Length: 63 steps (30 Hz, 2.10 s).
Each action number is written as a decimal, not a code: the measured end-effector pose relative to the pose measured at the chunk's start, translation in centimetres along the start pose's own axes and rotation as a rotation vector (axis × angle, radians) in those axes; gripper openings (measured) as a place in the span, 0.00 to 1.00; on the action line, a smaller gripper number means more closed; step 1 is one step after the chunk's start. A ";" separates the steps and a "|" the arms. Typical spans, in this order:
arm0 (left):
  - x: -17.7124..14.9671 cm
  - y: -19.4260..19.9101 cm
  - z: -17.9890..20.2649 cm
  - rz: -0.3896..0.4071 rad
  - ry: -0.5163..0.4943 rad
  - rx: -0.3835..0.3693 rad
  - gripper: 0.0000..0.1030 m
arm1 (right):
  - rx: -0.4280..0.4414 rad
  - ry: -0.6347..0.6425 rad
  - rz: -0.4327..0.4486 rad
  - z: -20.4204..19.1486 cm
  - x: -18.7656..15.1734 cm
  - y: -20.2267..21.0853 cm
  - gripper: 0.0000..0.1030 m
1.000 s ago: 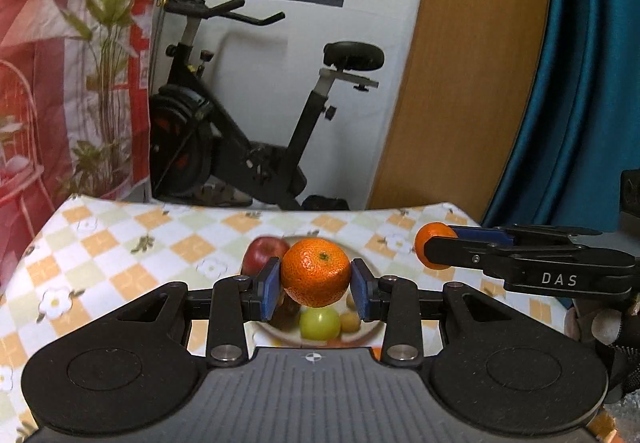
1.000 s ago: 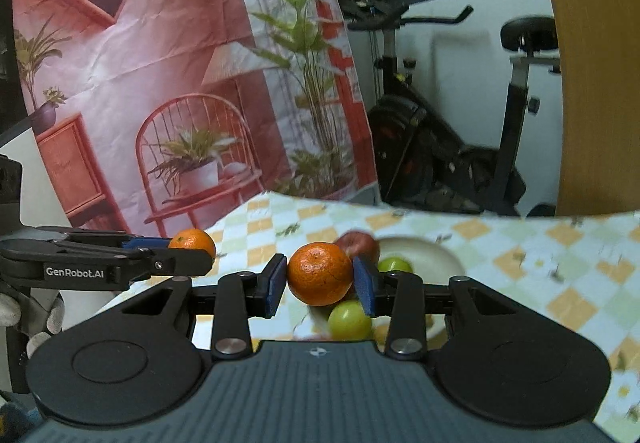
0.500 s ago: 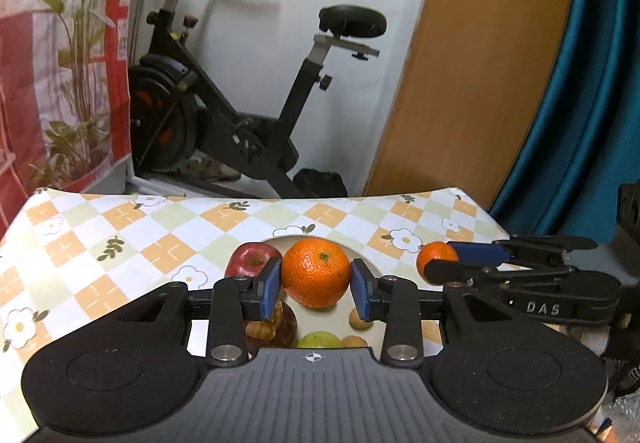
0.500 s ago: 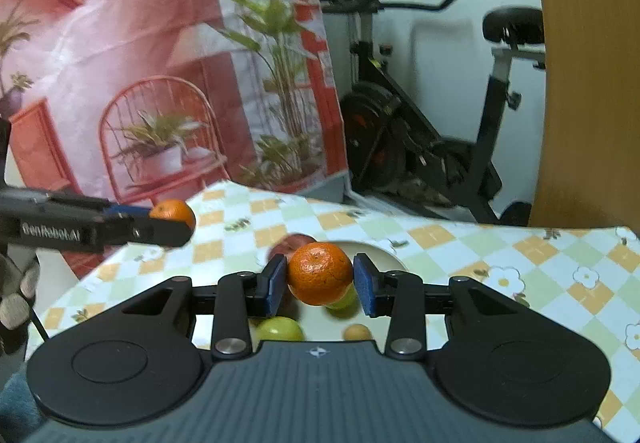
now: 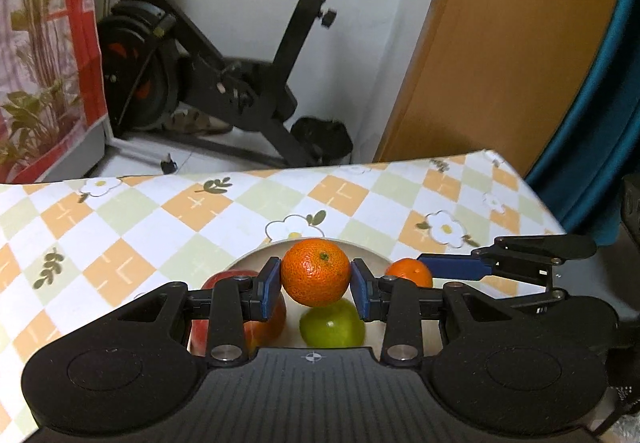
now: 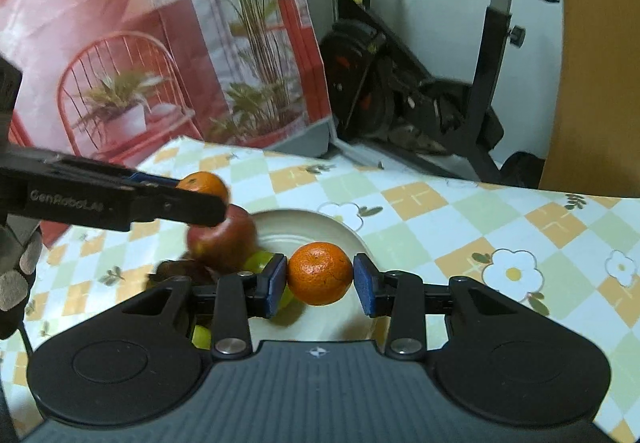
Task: Organize fruits
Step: 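Carry the mandarin orange with the left gripper over the plate, then open the left gripper to release the mandarin onto the plate, then lift the left tool back over the fruits beside the plate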
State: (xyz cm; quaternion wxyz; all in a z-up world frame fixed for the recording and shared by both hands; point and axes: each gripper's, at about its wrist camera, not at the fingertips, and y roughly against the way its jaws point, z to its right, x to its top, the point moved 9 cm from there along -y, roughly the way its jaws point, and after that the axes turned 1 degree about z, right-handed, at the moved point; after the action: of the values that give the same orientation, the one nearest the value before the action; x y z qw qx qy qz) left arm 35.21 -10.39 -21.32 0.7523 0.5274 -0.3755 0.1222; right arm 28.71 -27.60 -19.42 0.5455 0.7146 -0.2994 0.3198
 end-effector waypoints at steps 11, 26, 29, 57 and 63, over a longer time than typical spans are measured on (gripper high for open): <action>-0.1 -3.2 -0.5 -0.071 -0.032 -0.021 0.38 | -0.010 0.096 -0.060 0.1 -0.8 -4.1 0.38; 0.3 -3.6 -0.8 -0.081 0.047 -0.055 0.40 | -0.045 0.115 -0.064 -0.6 -1.4 -5.1 0.41; 0.4 -2.9 -0.8 -0.059 0.058 -0.062 0.47 | -0.049 0.118 -0.061 -0.9 -1.3 -4.6 0.45; -4.0 13.2 -0.2 0.139 0.069 0.101 0.51 | -0.006 0.038 0.080 -7.5 -2.1 7.6 0.58; -5.5 15.3 0.3 0.173 0.048 0.148 0.51 | 0.018 -0.012 0.121 -8.5 -3.1 9.4 0.58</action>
State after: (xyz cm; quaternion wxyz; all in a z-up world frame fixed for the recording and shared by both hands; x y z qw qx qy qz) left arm 22.45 -3.18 -14.32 0.7068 0.5439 -0.3914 0.2269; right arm 18.36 -21.26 -14.62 0.5169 0.7020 -0.3424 0.3503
